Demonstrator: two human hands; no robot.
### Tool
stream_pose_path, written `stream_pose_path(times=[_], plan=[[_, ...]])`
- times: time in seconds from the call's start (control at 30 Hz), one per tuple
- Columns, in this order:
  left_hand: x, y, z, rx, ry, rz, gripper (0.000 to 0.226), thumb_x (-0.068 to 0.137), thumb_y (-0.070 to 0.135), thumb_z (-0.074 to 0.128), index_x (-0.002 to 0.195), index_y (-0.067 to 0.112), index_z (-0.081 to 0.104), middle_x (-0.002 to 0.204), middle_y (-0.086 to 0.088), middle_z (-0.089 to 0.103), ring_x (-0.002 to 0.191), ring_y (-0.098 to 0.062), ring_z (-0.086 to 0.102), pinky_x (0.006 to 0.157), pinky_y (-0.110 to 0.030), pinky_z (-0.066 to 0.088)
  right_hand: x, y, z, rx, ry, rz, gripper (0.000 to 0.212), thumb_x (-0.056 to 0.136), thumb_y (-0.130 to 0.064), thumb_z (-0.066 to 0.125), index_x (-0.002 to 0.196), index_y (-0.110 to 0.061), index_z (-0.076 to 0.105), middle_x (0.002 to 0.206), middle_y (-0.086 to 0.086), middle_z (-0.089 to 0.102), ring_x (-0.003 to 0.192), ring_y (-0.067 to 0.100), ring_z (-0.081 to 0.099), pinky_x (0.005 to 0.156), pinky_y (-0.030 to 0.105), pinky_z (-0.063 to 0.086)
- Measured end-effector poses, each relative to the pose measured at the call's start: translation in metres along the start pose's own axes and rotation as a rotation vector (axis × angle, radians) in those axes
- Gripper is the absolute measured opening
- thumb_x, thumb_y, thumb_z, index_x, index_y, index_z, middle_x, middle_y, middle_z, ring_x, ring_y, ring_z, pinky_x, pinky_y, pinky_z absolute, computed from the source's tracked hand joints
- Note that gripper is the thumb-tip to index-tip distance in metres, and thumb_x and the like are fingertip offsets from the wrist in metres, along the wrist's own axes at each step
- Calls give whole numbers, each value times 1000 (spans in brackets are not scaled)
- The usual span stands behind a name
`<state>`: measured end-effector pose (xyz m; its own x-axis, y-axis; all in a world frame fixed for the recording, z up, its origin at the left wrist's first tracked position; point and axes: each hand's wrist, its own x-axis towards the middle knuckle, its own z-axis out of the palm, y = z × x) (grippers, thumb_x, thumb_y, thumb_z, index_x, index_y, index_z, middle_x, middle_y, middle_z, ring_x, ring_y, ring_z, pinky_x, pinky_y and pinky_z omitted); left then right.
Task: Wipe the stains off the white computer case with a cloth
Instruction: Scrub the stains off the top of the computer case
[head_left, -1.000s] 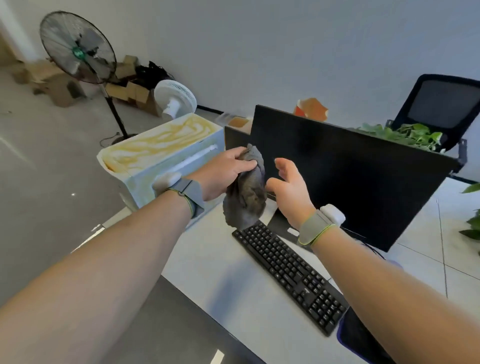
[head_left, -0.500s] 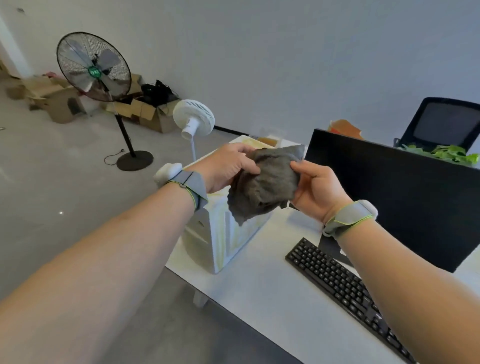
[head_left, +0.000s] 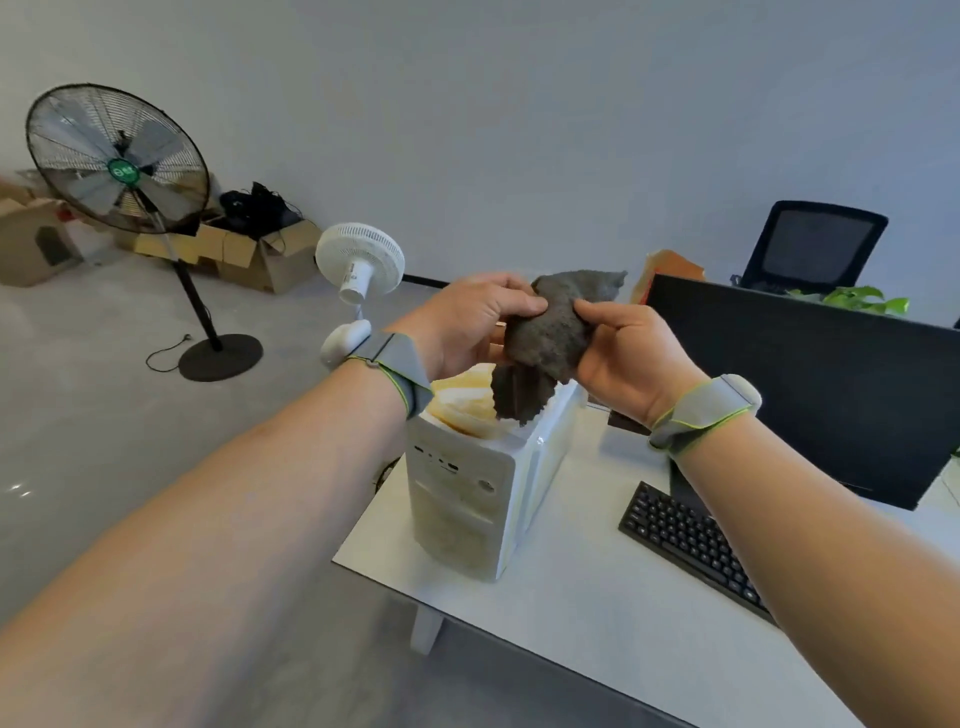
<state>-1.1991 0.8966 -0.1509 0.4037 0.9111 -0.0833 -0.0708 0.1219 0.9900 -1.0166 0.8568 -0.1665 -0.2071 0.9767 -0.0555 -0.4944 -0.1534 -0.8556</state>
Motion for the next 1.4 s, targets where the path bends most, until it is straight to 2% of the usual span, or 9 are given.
stream_pose_path(times=[0.17, 0.3, 0.43, 0.63, 0.83, 1.0, 1.13, 1.3, 1.4], plan=[[36, 9, -28, -234, -35, 101, 26, 90, -9, 55, 100, 14, 59, 88, -10, 66, 79, -27, 67, 68, -34, 56, 49, 3, 7, -401, 261, 128, 35, 97, -34, 60, 126, -13, 61, 120, 15, 68, 105, 33, 71, 98, 64, 51], [61, 18, -52, -195, -55, 55, 38, 86, -10, 57, 119, 9, 58, 102, -18, 65, 83, -30, 68, 70, -36, 56, 89, 6, 25, 106, 98, 248, 61, 99, -55, 48, 139, -11, 59, 139, 21, 61, 125, 44, 61, 103, 63, 44], [82, 25, -77, 133, 35, 32, 24, 86, -3, 67, 105, 11, 67, 86, -7, 69, 74, -21, 67, 60, -29, 55, 117, 5, 39, 105, -1, 83, 53, 103, -27, 42, 139, 11, 53, 140, 18, 62, 119, 34, 65, 104, 48, 50], [105, 22, -106, 209, -169, -99, 19, 93, 11, 64, 111, 10, 66, 104, -15, 70, 89, -33, 70, 86, -53, 57, 145, 17, 34, 11, 382, -178, 44, 92, 9, 59, 135, 4, 51, 128, 28, 65, 110, 39, 71, 90, 54, 59], [111, 13, -114, 179, -310, -98, 27, 91, -7, 55, 117, -6, 65, 104, -21, 67, 92, -37, 68, 87, -55, 60, 122, 36, 61, -787, 803, -309, 92, 82, -29, 81, 156, -27, 26, 143, 8, 45, 119, 22, 57, 100, 39, 53], [104, 7, -117, 53, -481, -90, 24, 90, -10, 50, 98, 4, 68, 88, -13, 71, 83, -31, 70, 76, -48, 63, 103, 63, 98, -1077, 860, -439, 68, 94, -48, 65, 154, -32, 36, 150, -1, 44, 125, 11, 52, 103, 29, 45], [90, -1, -113, -15, -677, -80, 31, 92, -8, 52, 113, 6, 68, 102, -18, 70, 92, -37, 67, 78, -48, 60, 90, 80, 105, -732, 866, -433, 51, 98, -42, 63, 145, -25, 50, 126, 1, 66, 111, 19, 68, 83, 30, 60], [75, 2, -107, -260, -805, -157, 37, 99, -7, 46, 130, 6, 63, 123, -23, 66, 110, -36, 68, 85, -44, 60, 63, 78, 107, -128, 698, -504, 40, 102, -23, 60, 141, -14, 54, 133, 20, 65, 120, 36, 66, 96, 53, 57], [69, 9, -103, 117, -764, -24, 33, 97, 6, 64, 130, 10, 61, 117, -18, 70, 101, -34, 73, 77, -44, 62, 49, 76, 109, -183, 753, -497, 26, 104, -19, 58, 127, -9, 60, 120, 21, 69, 111, 36, 70, 88, 52, 59]])
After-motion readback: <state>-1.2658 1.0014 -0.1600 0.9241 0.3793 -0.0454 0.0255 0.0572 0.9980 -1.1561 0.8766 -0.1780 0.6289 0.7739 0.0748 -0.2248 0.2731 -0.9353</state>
